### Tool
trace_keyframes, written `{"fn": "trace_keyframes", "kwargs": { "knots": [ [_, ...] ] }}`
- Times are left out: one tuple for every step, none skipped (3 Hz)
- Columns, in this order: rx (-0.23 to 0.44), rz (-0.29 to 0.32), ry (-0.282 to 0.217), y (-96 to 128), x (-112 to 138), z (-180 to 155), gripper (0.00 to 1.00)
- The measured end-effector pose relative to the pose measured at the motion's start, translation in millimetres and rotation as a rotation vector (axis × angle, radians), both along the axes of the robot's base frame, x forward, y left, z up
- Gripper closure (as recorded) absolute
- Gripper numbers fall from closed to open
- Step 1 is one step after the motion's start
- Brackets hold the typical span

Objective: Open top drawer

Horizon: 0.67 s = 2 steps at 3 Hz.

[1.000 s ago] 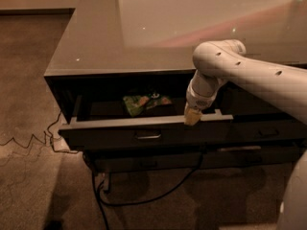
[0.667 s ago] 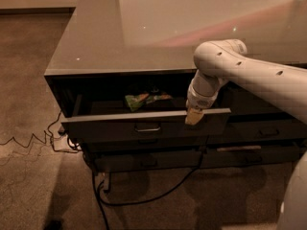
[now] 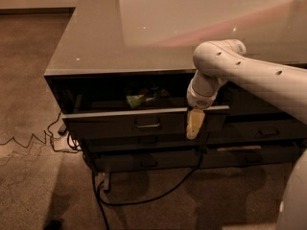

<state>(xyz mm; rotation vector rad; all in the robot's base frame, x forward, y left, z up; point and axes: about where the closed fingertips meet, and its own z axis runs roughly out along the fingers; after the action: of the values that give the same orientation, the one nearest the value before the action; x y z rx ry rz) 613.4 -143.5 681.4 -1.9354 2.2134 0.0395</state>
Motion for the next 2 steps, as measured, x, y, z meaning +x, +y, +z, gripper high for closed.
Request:
{"fn": "trace_keyframes", "kwargs": {
  "knots": [
    [0.031, -0.029, 0.019, -9.4, -0.3, -6.6, 0.00],
    [0.077, 0.013, 0.011, -4.4, 3.0, -15.7, 0.00]
  ]
}}
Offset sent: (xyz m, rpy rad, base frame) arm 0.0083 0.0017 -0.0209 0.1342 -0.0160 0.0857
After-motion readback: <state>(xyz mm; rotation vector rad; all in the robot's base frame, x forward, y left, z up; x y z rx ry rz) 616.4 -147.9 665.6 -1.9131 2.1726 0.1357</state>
